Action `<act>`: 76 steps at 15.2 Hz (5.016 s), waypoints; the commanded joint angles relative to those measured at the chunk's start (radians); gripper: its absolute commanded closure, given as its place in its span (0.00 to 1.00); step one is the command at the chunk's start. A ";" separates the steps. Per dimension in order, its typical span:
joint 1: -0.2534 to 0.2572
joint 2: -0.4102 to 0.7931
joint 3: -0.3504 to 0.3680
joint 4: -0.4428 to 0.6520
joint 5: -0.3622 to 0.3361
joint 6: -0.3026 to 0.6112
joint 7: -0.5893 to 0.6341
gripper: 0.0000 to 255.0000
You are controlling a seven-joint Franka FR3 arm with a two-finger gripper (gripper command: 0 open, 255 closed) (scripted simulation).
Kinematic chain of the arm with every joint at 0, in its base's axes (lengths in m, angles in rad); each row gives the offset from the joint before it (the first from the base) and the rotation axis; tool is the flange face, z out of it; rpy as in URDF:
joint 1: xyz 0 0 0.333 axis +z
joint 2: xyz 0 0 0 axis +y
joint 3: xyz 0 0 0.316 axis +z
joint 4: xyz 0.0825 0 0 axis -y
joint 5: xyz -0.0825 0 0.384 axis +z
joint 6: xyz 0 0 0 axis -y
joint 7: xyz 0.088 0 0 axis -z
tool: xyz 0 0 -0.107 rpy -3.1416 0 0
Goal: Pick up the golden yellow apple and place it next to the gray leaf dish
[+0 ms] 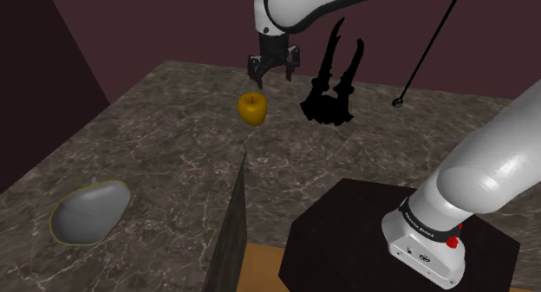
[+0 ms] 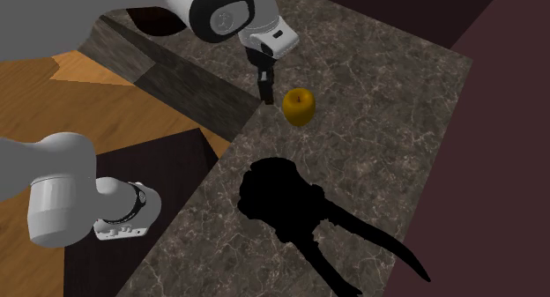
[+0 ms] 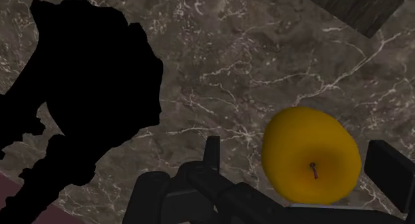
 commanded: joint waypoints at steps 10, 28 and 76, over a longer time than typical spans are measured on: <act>0.036 0.363 0.015 0.291 -0.188 -0.002 0.286 0.00; 0.031 0.382 0.008 0.256 -0.202 0.051 0.295 1.00; 0.145 0.385 0.074 0.718 -0.176 -0.430 0.317 1.00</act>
